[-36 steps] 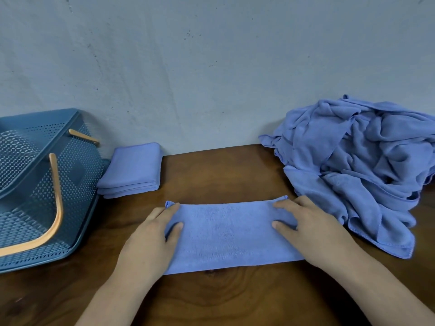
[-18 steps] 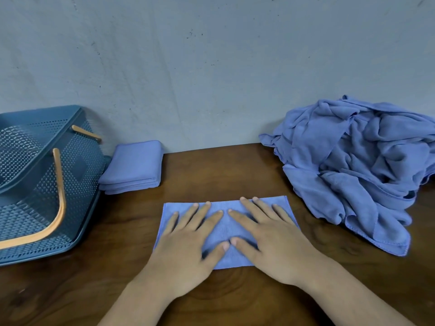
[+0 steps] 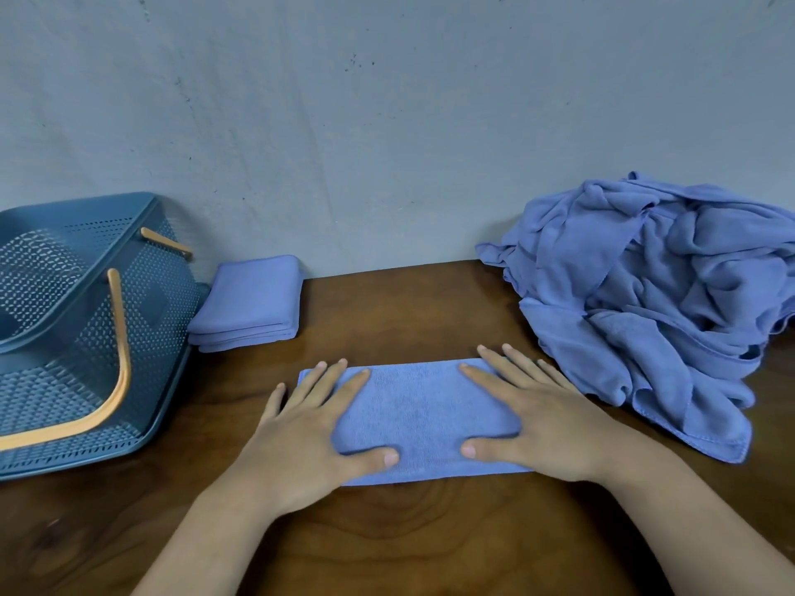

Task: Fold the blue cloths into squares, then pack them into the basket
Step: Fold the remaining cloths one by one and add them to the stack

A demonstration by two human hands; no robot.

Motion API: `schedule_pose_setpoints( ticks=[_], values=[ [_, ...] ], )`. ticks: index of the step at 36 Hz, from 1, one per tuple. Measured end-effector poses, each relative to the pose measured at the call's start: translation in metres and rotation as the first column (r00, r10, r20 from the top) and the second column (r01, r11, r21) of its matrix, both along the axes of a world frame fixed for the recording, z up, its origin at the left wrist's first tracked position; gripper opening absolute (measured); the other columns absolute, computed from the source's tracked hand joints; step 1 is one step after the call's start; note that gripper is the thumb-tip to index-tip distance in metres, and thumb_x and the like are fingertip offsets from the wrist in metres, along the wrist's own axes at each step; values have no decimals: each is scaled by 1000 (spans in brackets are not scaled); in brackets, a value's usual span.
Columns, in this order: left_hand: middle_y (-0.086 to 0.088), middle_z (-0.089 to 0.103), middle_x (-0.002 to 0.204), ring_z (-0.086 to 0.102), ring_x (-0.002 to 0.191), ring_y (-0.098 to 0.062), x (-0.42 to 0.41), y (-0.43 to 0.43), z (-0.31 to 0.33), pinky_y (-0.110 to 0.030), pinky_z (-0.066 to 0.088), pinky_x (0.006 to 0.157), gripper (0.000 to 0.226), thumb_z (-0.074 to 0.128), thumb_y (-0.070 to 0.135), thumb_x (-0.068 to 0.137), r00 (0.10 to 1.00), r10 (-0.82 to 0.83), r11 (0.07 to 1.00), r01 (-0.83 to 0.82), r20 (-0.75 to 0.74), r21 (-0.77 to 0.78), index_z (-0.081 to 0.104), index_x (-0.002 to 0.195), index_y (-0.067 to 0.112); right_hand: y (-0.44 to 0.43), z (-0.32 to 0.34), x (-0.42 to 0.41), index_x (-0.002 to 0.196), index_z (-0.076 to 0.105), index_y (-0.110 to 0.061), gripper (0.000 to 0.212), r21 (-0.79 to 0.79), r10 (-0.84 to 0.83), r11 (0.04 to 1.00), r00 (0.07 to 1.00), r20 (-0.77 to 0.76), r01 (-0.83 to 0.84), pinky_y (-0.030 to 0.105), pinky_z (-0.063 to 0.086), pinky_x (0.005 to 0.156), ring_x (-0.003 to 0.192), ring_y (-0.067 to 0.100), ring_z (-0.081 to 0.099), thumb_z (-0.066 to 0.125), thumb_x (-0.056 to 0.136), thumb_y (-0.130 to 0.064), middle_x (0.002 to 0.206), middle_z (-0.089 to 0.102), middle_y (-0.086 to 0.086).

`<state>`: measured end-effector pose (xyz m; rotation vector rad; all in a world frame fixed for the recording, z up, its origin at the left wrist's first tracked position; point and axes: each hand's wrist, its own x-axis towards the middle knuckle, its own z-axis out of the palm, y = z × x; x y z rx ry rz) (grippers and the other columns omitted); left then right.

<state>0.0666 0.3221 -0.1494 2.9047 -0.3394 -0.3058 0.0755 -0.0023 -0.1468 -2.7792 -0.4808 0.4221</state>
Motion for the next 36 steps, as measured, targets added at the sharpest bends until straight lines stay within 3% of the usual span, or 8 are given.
schedule_pose_setpoints(
  ticks=[7,12,19,22,24,26,29,36],
  values=[
    [25,-12,173,-21,158,-2,-3,-13,12,-49,-7,131,114,26,108,70,999,-3,999,1,32,44,0,164,52,1,-3,2,157,-11,-64,106,-8,17,1000,1000,-7,-17,44,-8,131,151,-6,-32,33,70,-106,164,-26,-36],
    [26,-11,173,-24,155,5,11,-57,12,-48,-2,132,82,25,84,98,937,-311,946,321,160,-40,9,167,43,2,2,5,158,-12,-62,105,-14,34,999,999,-7,-34,46,-9,130,153,-3,-29,34,73,-105,168,-23,-31],
    [24,-23,171,-28,154,4,8,-65,-9,-47,-6,131,81,18,84,98,929,-352,936,350,116,41,-11,165,48,-1,2,0,161,-7,-59,106,-17,78,997,997,3,-78,46,-6,131,156,-1,-22,32,74,-105,169,-17,-31],
    [23,-25,171,-30,153,3,-8,-68,-7,-48,-6,131,83,16,85,97,929,-354,935,350,111,54,-14,164,48,-8,9,-5,163,11,-55,98,21,89,996,995,32,-90,37,4,130,155,-6,-5,41,80,-98,165,2,-37],
    [23,-26,170,-31,153,3,-21,-69,-7,-48,-7,131,84,18,85,97,932,-347,938,343,106,57,-14,164,47,-11,12,-6,160,28,-51,82,74,47,996,991,122,-56,33,24,122,146,-7,21,45,88,-87,156,27,-37],
    [24,-27,170,-31,153,3,-33,-68,-6,-47,-8,131,84,20,84,97,936,-336,942,331,105,56,-15,164,47,-10,12,-5,153,41,-47,61,50,5,999,976,215,-16,34,40,107,127,-3,39,46,98,-73,140,44,-30],
    [25,-28,169,-32,152,3,-41,-67,-3,-46,-9,131,84,21,85,96,938,-334,943,330,97,55,-16,163,49,-2,12,-3,129,54,-43,38,-22,-30,999,963,266,37,31,41,90,110,4,44,50,96,-62,118,49,-22],
    [26,-28,169,-33,151,5,-39,-66,-2,-47,-9,131,86,23,86,96,932,-352,936,349,86,49,-14,164,48,13,16,0,78,43,-33,28,-92,-64,992,965,255,90,31,31,81,90,11,42,55,86,-57,86,48,-11]
  ],
)
